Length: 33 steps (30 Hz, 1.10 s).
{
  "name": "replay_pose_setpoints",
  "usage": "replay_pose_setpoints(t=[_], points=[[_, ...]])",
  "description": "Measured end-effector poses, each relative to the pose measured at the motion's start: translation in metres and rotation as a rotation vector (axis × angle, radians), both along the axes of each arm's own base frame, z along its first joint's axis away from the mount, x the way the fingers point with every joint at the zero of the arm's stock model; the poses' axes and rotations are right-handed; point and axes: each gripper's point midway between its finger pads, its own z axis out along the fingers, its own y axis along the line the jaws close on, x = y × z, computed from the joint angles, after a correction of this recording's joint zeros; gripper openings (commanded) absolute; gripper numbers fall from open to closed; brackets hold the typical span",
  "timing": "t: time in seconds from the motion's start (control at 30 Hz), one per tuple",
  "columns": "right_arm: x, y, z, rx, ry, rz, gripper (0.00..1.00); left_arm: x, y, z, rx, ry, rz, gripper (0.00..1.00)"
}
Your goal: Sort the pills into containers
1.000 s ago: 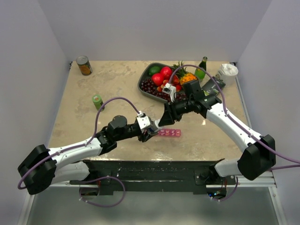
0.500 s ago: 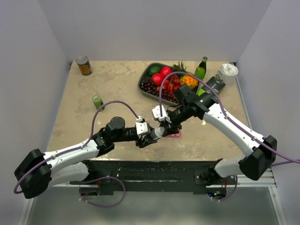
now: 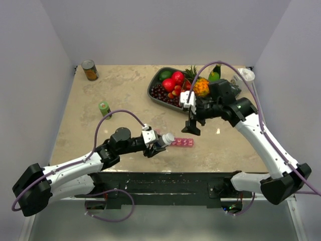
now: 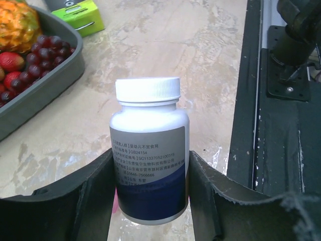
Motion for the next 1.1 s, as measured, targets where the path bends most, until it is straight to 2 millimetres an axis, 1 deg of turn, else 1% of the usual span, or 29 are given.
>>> replay_pose_setpoints(t=[0.07,0.13,0.17,0.23,0.3,0.37,0.4,0.43,0.5,0.6,0.73,0.87,0.97,1.1], points=[[0.014,-0.005,0.012,0.049,0.002,-0.105,0.99,0.003,0.003,-0.001,-0.003,0.002,0.028,0.0],[0.023,-0.002,0.017,0.108,0.041,-0.185,0.99,0.006,0.005,0.0,-0.006,0.001,0.052,0.0],[0.025,0.001,0.015,0.136,0.084,-0.207,0.99,0.008,0.006,0.0,-0.007,-0.003,0.066,0.0],[0.025,0.009,0.005,0.17,0.192,-0.238,0.99,0.013,0.007,0.002,-0.01,-0.012,0.094,0.0],[0.025,0.017,-0.014,0.191,0.333,-0.275,0.99,0.018,0.01,0.003,-0.009,-0.019,0.128,0.0],[0.023,0.02,-0.031,0.186,0.444,-0.328,0.99,0.023,0.013,0.004,-0.009,-0.026,0.158,0.0],[0.023,0.021,-0.036,0.184,0.484,-0.354,0.99,0.025,0.014,0.005,-0.01,-0.031,0.172,0.0],[0.023,0.021,-0.038,0.183,0.526,-0.387,0.99,0.028,0.015,0.006,-0.01,-0.035,0.188,0.0],[0.026,0.021,-0.036,0.195,0.569,-0.452,0.99,0.031,0.018,0.007,-0.01,-0.041,0.212,0.0],[0.033,0.023,-0.025,0.225,0.586,-0.507,0.99,0.035,0.019,0.005,-0.002,-0.045,0.231,0.0],[0.034,0.028,-0.012,0.246,0.589,-0.494,0.99,0.038,0.021,-0.002,0.023,-0.039,0.251,0.0],[0.023,0.037,-0.008,0.222,0.577,-0.367,0.99,0.041,0.023,-0.003,0.027,-0.042,0.269,0.0],[0.016,0.043,-0.014,0.177,0.582,-0.296,0.99,0.043,0.024,-0.003,0.029,-0.046,0.282,0.0],[0.005,0.047,-0.027,0.117,0.598,-0.266,0.99,0.045,0.026,-0.003,0.035,-0.054,0.291,0.0]])
